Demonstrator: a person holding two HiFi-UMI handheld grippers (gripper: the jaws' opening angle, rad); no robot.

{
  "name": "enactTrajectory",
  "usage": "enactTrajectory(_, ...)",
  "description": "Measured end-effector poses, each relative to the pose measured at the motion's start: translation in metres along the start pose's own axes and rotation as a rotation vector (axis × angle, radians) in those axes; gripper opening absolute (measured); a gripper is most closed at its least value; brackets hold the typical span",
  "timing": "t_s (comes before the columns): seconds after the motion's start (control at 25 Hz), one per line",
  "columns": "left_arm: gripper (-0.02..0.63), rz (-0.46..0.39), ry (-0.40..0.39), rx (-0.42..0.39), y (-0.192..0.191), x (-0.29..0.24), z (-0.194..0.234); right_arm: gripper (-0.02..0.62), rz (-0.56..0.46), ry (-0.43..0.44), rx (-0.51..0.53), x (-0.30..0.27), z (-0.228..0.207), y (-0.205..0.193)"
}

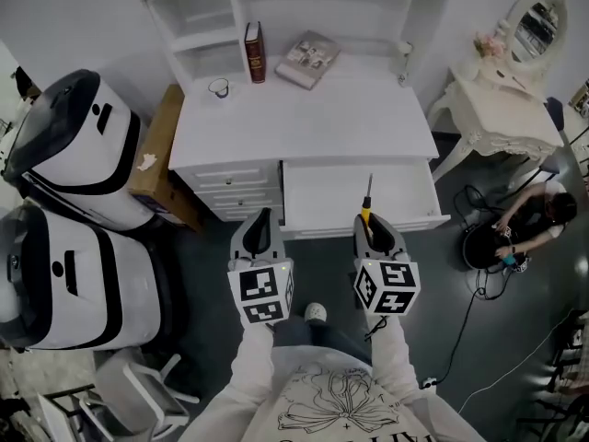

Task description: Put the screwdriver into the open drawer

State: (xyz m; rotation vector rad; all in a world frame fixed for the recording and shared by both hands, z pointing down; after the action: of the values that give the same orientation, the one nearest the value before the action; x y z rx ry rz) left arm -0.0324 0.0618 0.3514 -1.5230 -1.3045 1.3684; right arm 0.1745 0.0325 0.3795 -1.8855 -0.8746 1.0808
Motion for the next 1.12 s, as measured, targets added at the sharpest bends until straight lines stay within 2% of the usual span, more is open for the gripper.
enactTrajectory(0.52, 0.008, 0.074, 0.025, 0.006, -0.009, -0.066, 0.013, 0.071, 0.076, 0.032, -0.026, -0.075, -0.017, 0.004)
enactTrajectory(1.12, 0.008, 0.155, -0.016, 0.028, -0.027, -0.160, 0.053, 0.071, 0.177, 0.009, -0.046, -0.177, -0.016, 0.004)
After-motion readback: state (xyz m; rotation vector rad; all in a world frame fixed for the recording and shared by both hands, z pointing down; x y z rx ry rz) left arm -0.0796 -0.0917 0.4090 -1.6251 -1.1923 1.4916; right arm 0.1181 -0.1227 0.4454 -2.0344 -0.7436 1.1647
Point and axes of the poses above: the fingertips, and each gripper's own axes: x backward along the fingers, z to its left, y out of its top, the point moved 5 cm from there along x, backward along the fingers, and after that the axes turned 13 degrees about -x, right-handed, at the moved point
